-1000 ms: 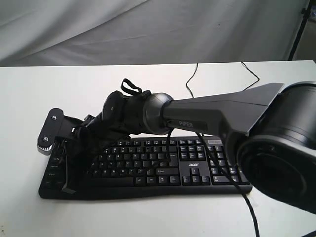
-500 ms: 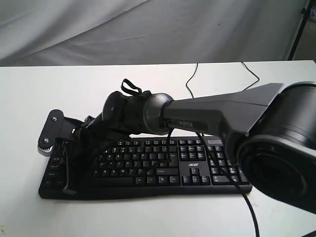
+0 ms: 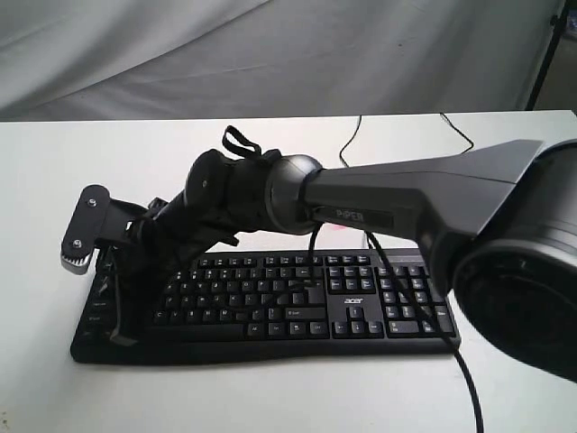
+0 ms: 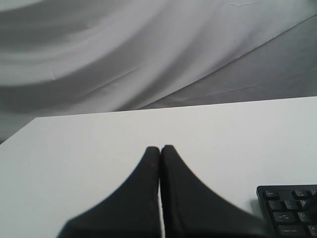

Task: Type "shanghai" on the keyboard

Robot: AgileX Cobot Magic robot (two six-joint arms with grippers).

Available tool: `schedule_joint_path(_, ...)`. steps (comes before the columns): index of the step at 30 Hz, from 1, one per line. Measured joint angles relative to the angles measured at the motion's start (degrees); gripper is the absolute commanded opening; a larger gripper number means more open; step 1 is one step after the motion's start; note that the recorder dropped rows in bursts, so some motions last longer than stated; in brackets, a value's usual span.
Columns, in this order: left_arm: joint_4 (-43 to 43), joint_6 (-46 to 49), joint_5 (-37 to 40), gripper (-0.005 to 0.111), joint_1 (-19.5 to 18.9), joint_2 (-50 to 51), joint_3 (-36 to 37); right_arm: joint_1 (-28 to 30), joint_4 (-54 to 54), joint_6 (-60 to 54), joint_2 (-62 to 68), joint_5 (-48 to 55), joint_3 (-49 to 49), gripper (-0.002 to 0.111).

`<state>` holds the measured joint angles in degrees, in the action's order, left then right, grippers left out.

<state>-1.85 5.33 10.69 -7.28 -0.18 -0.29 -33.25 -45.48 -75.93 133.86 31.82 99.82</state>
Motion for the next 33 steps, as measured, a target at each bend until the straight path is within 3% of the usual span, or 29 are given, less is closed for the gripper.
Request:
schedule_joint_path(14,0.00,0.00,0.00,0.001,0.00,0.00,0.00,4.32,2.68,0.90,-3.70,12.37,-0.53,0.000)
schedule_joint_path(24,0.00,0.00,0.00,0.001,0.00,0.00,0.00,7.91,2.80,0.52,-8.01,12.53,-10.02,0.000)
schedule_joint_path(33,0.00,0.00,0.00,0.001,0.00,0.00,0.00,9.19,-2.33,-8.32,-13.26,7.57,-19.49,0.000)
